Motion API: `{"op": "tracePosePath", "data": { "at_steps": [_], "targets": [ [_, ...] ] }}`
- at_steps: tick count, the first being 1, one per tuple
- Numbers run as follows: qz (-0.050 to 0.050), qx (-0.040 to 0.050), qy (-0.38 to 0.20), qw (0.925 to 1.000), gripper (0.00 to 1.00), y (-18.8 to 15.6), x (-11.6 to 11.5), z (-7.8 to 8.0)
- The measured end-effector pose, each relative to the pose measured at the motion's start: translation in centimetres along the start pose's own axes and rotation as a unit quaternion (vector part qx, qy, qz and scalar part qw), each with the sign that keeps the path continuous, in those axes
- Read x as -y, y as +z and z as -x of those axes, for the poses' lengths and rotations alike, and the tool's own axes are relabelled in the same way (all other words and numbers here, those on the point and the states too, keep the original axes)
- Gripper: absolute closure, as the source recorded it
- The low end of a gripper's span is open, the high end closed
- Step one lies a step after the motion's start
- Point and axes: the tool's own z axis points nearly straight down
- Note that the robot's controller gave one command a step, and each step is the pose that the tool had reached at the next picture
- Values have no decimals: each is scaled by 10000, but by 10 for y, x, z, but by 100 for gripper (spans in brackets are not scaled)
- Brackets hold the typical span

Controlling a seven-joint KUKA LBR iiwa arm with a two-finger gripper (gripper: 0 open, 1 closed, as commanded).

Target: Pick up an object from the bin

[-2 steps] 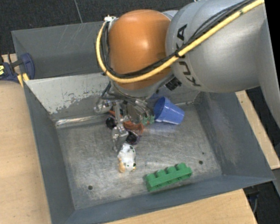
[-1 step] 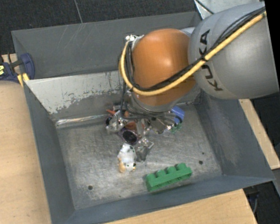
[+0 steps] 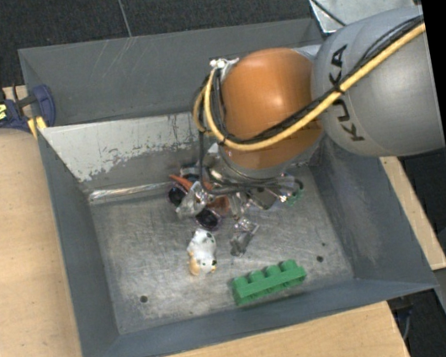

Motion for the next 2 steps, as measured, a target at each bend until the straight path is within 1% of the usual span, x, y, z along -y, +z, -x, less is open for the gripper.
{"op": "tracePosePath", "data": {
  "at_steps": [1, 2],
  "targets": [
    [-16, 27, -1509, 9885, 0, 66, 9, 0],
    [-25, 114, -1909, 9815, 100, 87, 12, 0]
  ]
}}
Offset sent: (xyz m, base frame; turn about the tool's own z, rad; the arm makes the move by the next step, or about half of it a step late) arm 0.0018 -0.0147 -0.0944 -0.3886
